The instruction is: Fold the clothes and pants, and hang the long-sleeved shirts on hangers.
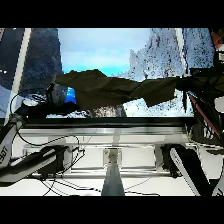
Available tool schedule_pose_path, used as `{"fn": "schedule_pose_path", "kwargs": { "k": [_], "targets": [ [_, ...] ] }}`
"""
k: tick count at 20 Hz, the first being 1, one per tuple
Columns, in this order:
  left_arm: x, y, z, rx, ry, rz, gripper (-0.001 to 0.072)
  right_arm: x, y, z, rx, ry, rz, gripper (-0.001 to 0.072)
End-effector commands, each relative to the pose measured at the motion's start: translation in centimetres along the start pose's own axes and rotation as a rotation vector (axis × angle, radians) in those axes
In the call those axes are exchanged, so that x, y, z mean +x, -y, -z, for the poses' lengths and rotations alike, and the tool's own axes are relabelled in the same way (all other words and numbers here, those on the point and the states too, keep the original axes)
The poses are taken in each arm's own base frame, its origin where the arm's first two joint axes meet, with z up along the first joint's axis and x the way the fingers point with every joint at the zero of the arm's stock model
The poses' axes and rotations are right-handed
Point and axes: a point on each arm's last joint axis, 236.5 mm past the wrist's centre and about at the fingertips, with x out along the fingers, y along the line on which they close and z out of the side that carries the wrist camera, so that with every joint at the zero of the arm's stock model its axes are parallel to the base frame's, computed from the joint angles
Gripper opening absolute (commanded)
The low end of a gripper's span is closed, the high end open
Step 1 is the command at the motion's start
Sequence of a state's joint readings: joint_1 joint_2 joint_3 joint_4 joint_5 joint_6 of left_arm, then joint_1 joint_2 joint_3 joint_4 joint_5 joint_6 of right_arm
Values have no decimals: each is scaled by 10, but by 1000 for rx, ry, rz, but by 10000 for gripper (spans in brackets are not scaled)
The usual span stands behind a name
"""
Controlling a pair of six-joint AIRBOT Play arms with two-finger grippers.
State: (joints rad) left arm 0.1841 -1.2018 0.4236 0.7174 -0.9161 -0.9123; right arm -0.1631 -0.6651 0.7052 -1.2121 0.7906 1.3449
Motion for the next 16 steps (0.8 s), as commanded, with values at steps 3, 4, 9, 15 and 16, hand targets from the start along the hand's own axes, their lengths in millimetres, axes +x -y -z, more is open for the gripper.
{"fn": "schedule_pose_path", "kwargs": {
  "k": [3,4,9,15,16],
  "targets": [
    [12,-5,-4,-10,17,-16,101,0,0,0,1,1,0,9],
    [11,-7,-8,26,29,-25,12,0,0,-1,1,2,0,9],
    [-22,18,-75,161,174,-20,14,-6,-1,-15,-8,41,1,9],
    [-223,147,-198,530,710,-49,14,-45,1,-86,-97,220,62,9],
    [-265,168,-202,580,810,-70,14,-54,-2,-98,-103,248,61,9]
  ]
}}
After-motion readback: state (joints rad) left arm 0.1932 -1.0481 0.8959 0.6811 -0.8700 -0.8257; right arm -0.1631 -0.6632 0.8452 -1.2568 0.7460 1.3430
